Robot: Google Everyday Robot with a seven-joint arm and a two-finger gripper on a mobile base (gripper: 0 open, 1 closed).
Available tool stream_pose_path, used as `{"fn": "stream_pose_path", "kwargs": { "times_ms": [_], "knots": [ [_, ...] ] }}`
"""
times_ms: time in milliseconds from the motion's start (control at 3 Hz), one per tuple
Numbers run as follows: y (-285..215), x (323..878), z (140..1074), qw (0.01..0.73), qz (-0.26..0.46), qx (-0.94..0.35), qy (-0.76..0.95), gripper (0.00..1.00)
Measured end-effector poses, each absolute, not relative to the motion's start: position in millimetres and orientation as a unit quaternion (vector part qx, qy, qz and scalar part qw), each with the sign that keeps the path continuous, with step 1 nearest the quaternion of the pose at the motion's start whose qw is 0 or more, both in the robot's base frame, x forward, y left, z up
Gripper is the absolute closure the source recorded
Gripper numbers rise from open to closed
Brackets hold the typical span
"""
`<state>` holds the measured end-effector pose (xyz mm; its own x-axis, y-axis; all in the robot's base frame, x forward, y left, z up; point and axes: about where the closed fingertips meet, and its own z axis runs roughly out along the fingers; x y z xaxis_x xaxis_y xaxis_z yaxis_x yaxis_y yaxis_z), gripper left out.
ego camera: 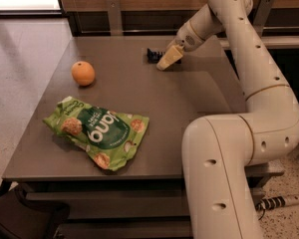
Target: Move rxbar blueberry near green rice chip bag
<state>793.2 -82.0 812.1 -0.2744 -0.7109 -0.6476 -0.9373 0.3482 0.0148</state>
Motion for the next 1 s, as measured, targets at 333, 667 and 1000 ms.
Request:
{"fn": "stream_pose_path", "kwargs": {
  "times_ms": [333,667,1000],
  "knots": [
    [-81.1,793.3,813.4,0.279,0.203,-0.534,0.772,0.77],
    [-80.7,792.7,815.9,0.28,0.203,-0.534,0.772,1.0],
    [-80.6,792.7,815.8,0.28,0.203,-0.534,0.772,1.0]
  ]
}}
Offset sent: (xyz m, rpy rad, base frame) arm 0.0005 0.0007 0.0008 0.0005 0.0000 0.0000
